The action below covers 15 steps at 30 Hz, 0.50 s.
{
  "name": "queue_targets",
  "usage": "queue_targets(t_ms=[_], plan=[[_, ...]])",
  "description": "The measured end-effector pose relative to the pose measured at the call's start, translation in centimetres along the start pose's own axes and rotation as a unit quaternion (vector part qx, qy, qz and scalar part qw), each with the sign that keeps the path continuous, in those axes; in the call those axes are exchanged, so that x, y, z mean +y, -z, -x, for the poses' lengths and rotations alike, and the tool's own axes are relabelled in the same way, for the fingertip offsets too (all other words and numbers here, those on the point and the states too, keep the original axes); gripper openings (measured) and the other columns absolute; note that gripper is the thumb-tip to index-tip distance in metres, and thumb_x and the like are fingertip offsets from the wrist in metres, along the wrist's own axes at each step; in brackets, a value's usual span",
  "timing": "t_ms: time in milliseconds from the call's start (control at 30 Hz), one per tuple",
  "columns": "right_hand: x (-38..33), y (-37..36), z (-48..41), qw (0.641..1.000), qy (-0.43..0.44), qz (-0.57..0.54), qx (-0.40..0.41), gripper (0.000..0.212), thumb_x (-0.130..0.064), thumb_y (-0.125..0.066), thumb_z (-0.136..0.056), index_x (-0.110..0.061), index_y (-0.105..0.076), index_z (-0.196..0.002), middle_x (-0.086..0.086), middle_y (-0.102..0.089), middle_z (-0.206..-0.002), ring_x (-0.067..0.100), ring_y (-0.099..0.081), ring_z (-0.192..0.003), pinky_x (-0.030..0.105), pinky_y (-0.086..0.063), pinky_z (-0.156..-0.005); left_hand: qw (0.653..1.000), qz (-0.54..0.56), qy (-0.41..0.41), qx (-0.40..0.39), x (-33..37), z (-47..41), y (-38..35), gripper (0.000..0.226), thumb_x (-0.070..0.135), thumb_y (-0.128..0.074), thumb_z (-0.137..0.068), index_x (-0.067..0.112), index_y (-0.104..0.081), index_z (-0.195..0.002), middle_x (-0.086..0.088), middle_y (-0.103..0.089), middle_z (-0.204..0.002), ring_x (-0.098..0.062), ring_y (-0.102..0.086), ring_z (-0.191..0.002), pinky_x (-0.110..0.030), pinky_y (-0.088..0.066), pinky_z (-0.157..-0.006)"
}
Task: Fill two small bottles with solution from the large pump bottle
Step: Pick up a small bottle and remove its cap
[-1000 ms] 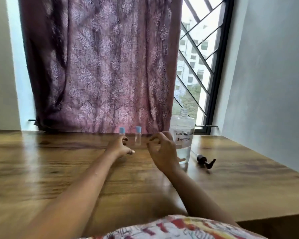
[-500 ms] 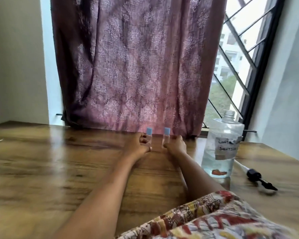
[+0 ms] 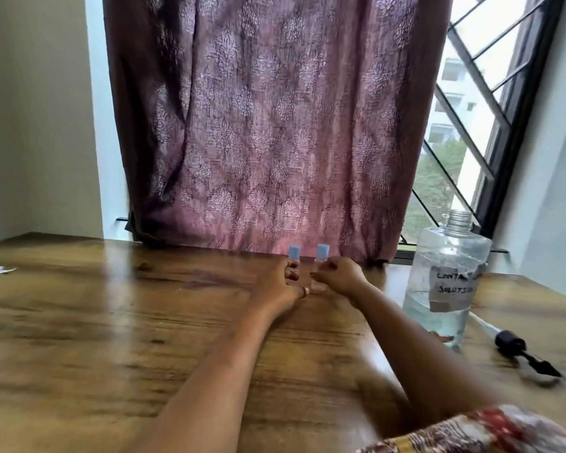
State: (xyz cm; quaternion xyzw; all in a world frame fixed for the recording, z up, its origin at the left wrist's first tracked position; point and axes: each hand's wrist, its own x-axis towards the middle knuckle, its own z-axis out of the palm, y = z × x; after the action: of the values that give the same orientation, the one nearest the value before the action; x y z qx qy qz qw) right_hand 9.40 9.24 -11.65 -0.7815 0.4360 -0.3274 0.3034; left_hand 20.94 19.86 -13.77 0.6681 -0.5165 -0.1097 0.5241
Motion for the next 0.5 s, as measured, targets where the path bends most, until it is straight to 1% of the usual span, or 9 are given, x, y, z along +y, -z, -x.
queue_targets(t_ms=[33,100,167,233,300,333,367,433,500], plan=[[-0.2,0.4,0.6,1.000,0.010,-0.013,-0.012,0.027,-0.026,-0.078,-0.074,-0.013,-0.066,-0.095,0.002,-0.066,-0.090,0.014,-0.059,-0.083,0.029,-0.048,-0.073,1.000,0.002,-0.001,-0.006,0.1,0.1,0.0,0.058,0.016,-0.081,-0.069,0.014,-0.055,-0.121,0.001,-0.061,-0.098,-0.011,-0.058,-0.082,-0.022,-0.045,-0.076],[-0.5,1.2,2.2,0.999,0.031,-0.026,-0.036,0.029,-0.024,-0.079,-0.072,-0.012,-0.067,-0.096,0.002,-0.067,-0.090,0.015,-0.061,-0.084,0.034,-0.052,-0.077,1.000,0.001,-0.006,-0.027,0.5,0.5,-0.3,0.061,0.020,-0.081,-0.069,0.015,-0.052,-0.123,-0.001,-0.062,-0.101,-0.011,-0.058,-0.083,-0.023,-0.045,-0.076],[-0.8,2.1,4.1,0.997,0.055,-0.031,-0.045,0.034,-0.028,-0.081,-0.069,-0.011,-0.068,-0.097,0.002,-0.067,-0.088,0.016,-0.064,-0.085,0.036,-0.055,-0.080,0.998,-0.022,-0.025,-0.047,0.9,1.2,-0.6,0.059,0.026,-0.082,-0.069,0.018,-0.054,-0.121,0.003,-0.062,-0.100,-0.011,-0.061,-0.085,-0.024,-0.048,-0.077],[-1.1,3.0,5.8,0.996,0.071,-0.035,-0.049,0.037,-0.033,-0.082,-0.066,-0.012,-0.068,-0.094,0.000,-0.068,-0.085,0.014,-0.065,-0.080,0.030,-0.057,-0.071,0.996,-0.028,-0.051,-0.074,1.5,2.0,-0.9,0.055,0.027,-0.081,-0.069,0.021,-0.058,-0.119,0.007,-0.066,-0.099,-0.010,-0.064,-0.089,-0.024,-0.049,-0.080],[-1.1,3.5,7.3,0.996,0.074,-0.024,-0.045,0.029,-0.031,-0.081,-0.068,-0.014,-0.068,-0.087,-0.001,-0.065,-0.079,0.008,-0.062,-0.068,0.019,-0.050,-0.056,0.991,-0.026,-0.078,-0.101,2.3,2.8,-1.2,0.050,0.025,-0.081,-0.069,0.025,-0.061,-0.116,0.006,-0.071,-0.100,-0.010,-0.066,-0.094,-0.026,-0.051,-0.083],[-1.0,3.7,8.0,0.996,0.073,-0.019,-0.040,0.025,-0.029,-0.080,-0.069,-0.015,-0.067,-0.083,-0.002,-0.064,-0.077,0.007,-0.060,-0.065,0.017,-0.046,-0.052,0.990,-0.032,-0.091,-0.107,2.7,3.3,-1.4,0.048,0.024,-0.080,-0.069,0.026,-0.062,-0.114,0.006,-0.071,-0.098,-0.009,-0.066,-0.092,-0.025,-0.052,-0.082],[-0.9,3.7,8.5,0.996,0.073,-0.022,-0.036,0.024,-0.029,-0.080,-0.069,-0.014,-0.066,-0.082,-0.001,-0.064,-0.077,0.008,-0.060,-0.065,0.016,-0.046,-0.051,0.989,-0.033,-0.100,-0.105,3.0,3.6,-1.4,0.048,0.023,-0.080,-0.069,0.025,-0.060,-0.112,0.008,-0.070,-0.094,-0.007,-0.066,-0.089,-0.021,-0.051,-0.078],[-0.6,3.9,9.5,0.996,0.072,-0.043,-0.029,0.030,-0.031,-0.081,-0.068,-0.010,-0.067,-0.085,0.002,-0.066,-0.081,0.010,-0.063,-0.068,0.020,-0.052,-0.056,0.991,-0.012,-0.099,-0.095,3.6,4.5,-1.6,0.055,0.020,-0.080,-0.067,0.027,-0.051,-0.114,0.010,-0.067,-0.087,-0.004,-0.065,-0.082,-0.014,-0.048,-0.068],[-0.5,4.0,10.2,0.996,0.075,-0.041,-0.025,0.035,-0.036,-0.082,-0.067,-0.012,-0.067,-0.088,-0.003,-0.064,-0.078,0.007,-0.061,-0.068,0.019,-0.053,-0.058,0.992,-0.013,-0.081,-0.095,3.8,5.1,-1.8,0.060,0.019,-0.081,-0.068,0.028,-0.040,-0.111,0.008,-0.066,-0.080,-0.002,-0.062,-0.071,-0.011,-0.045,-0.060]])
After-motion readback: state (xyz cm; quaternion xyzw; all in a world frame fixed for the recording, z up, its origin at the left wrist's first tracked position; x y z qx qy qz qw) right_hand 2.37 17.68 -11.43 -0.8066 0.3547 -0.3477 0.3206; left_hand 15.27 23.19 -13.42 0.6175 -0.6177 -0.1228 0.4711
